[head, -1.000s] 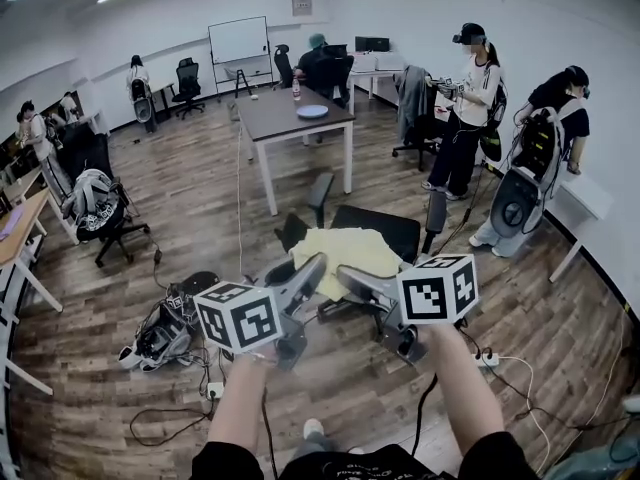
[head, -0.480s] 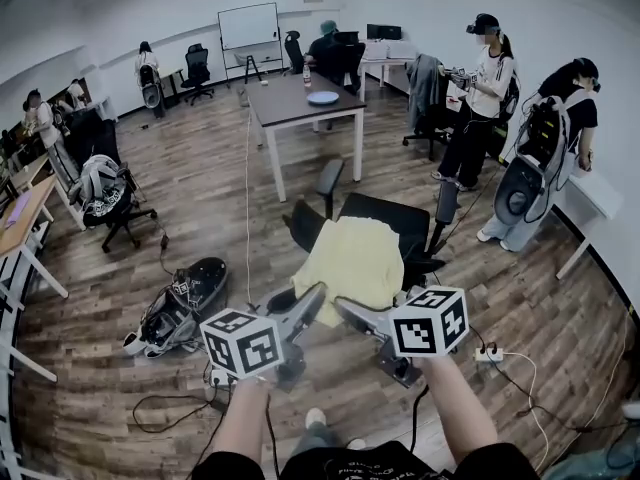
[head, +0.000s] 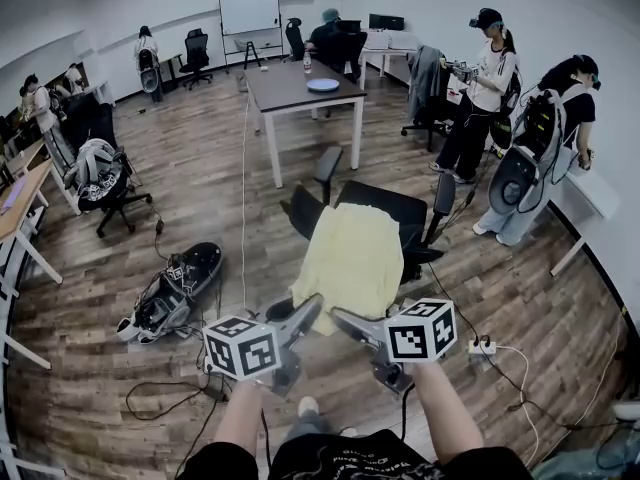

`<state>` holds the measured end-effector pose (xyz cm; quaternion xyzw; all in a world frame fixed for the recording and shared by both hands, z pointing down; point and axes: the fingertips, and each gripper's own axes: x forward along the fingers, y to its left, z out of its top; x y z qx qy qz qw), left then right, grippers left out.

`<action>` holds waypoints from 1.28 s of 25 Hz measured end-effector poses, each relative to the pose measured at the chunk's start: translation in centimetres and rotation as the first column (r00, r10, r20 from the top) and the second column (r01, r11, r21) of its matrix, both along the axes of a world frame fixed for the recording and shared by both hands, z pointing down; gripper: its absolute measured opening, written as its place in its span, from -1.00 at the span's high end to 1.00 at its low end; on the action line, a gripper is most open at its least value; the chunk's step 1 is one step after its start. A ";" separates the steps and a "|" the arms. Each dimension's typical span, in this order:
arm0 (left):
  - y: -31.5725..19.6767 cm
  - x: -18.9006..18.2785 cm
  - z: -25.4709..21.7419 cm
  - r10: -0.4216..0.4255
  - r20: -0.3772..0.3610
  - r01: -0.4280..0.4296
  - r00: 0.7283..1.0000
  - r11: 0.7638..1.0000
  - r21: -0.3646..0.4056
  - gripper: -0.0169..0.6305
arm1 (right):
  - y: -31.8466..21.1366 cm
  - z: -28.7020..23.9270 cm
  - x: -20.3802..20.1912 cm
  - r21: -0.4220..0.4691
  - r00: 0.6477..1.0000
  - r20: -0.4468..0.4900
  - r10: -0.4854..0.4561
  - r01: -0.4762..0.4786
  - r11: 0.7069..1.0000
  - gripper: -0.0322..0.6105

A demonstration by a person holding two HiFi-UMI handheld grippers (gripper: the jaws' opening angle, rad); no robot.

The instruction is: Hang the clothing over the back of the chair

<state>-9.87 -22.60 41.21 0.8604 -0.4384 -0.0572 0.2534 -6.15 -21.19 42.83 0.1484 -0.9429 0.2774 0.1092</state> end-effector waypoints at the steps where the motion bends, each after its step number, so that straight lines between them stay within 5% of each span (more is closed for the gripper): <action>1: 0.1 0.0 0.5 0.000 -0.005 0.000 1.000 1.000 -0.010 0.75 | 0.1 0.5 0.0 -0.011 1.000 -0.001 0.002 -0.002 1.000 0.64; 7: 0.6 0.0 3.8 -0.008 -0.028 0.006 1.000 0.997 -0.081 0.74 | 0.5 3.8 0.1 -0.089 1.000 0.000 0.025 -0.025 0.996 0.64; 15: 0.0 0.2 8.1 -0.017 0.034 0.022 0.999 0.988 -0.153 0.74 | -0.3 8.0 0.3 -0.130 0.997 -0.063 0.046 -0.054 0.990 0.64; 32: -3.1 0.8 15.0 0.011 0.131 0.021 0.991 0.972 -0.236 0.74 | -3.6 14.6 1.0 -0.137 0.970 -0.150 0.193 -0.213 0.967 0.64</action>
